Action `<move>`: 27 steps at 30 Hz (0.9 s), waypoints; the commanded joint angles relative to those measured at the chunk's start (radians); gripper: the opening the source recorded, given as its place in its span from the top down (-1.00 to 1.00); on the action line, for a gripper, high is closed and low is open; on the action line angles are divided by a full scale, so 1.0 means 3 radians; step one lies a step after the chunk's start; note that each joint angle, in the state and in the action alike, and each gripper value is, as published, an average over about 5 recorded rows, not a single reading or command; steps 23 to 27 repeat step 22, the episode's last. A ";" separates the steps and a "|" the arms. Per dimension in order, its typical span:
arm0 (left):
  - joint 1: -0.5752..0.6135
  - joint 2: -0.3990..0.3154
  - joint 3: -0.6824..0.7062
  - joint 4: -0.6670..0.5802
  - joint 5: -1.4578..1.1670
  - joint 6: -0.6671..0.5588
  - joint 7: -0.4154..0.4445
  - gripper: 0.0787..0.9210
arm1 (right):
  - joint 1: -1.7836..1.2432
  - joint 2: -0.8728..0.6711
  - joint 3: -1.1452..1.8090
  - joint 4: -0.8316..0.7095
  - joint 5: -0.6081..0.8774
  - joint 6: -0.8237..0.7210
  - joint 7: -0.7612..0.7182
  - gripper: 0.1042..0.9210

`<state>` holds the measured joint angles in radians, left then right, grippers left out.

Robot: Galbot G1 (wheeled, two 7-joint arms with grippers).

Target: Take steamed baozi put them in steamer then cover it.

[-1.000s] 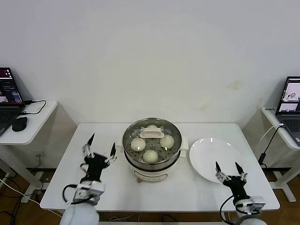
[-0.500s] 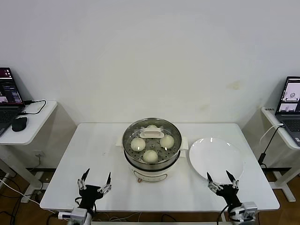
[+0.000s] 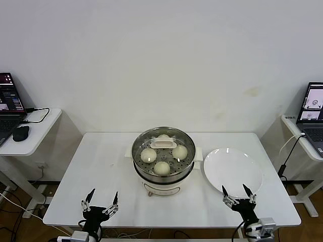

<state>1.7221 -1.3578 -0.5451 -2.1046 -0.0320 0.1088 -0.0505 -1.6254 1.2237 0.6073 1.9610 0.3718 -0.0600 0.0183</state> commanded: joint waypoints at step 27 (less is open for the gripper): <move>-0.0006 -0.0021 -0.0067 0.0044 0.0047 -0.0145 0.0068 -0.77 | 0.0026 0.0287 0.0146 0.0061 -0.0392 0.0029 -0.0051 -0.76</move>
